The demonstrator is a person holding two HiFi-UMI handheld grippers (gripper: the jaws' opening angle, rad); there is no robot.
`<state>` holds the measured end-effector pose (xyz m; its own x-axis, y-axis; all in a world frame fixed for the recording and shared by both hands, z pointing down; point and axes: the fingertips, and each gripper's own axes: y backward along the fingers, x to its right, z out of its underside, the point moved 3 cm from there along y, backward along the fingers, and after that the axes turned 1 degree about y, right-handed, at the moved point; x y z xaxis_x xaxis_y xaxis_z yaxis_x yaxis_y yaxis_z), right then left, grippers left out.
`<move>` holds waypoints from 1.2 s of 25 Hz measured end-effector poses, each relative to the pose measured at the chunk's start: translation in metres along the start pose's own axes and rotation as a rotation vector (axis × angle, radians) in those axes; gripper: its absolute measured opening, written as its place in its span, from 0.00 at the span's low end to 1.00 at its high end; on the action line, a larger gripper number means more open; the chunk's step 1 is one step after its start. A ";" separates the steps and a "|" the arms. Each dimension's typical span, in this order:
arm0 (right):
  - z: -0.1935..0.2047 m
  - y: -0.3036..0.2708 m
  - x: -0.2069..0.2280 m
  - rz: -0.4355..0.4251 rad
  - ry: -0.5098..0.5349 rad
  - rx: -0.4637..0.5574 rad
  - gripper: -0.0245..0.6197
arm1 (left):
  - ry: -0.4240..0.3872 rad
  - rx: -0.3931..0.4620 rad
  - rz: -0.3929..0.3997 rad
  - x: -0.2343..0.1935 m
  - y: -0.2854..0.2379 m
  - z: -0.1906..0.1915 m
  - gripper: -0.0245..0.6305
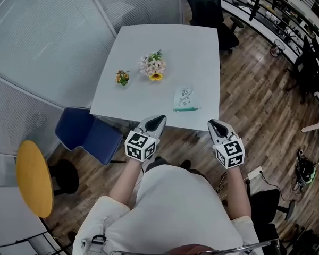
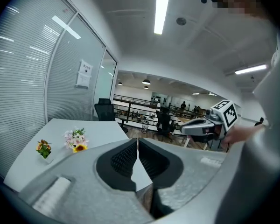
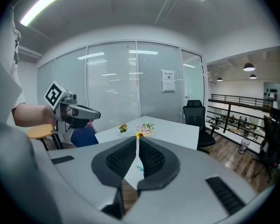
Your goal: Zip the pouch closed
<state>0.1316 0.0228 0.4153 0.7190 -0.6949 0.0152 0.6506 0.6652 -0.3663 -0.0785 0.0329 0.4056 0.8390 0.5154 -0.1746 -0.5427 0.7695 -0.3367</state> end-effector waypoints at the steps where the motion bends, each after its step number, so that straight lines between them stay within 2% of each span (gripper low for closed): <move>1: -0.001 0.000 -0.002 0.004 0.000 0.002 0.07 | 0.002 0.003 0.000 -0.001 0.002 0.001 0.07; 8: -0.008 0.003 -0.018 0.066 -0.032 0.025 0.05 | -0.001 -0.002 0.057 -0.009 0.019 0.004 0.07; 14: -0.019 0.004 -0.027 0.103 -0.043 0.037 0.05 | -0.004 0.006 0.064 -0.024 0.034 -0.002 0.07; 30: -0.036 -0.001 -0.030 0.114 -0.044 0.064 0.04 | 0.014 0.002 0.061 -0.037 0.037 -0.001 0.07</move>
<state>0.1006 0.0331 0.3821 0.7980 -0.6024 0.0180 0.5776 0.7560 -0.3079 -0.1301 0.0422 0.3989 0.8050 0.5558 -0.2077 -0.5927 0.7379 -0.3228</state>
